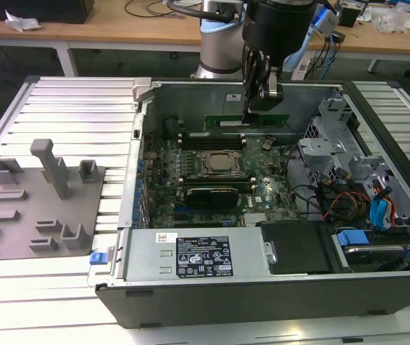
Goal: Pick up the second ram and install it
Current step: 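Insert the second ram into the second slot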
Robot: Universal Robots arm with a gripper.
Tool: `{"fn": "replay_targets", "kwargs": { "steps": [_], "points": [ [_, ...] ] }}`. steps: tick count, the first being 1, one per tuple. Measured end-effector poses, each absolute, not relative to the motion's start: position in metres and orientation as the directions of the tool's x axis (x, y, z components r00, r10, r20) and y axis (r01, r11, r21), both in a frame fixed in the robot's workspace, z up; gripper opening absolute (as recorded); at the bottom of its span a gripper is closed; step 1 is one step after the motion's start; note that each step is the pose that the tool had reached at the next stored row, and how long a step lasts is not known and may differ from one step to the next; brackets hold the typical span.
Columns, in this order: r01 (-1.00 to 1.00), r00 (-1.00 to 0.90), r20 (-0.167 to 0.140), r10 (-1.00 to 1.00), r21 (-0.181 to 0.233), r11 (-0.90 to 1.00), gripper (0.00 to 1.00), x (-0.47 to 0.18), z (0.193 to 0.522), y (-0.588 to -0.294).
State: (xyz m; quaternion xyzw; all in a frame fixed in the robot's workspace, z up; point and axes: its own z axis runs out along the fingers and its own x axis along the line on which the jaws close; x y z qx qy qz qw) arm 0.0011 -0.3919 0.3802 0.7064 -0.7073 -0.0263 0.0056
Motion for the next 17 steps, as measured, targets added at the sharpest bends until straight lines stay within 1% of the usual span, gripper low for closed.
{"fn": "replay_targets", "kwargs": {
  "steps": [17],
  "points": [
    [-0.999, -0.002, -0.029, -1.000, 0.045, 0.001, 0.13, 0.001, 0.365, -0.392]
  ]
}}
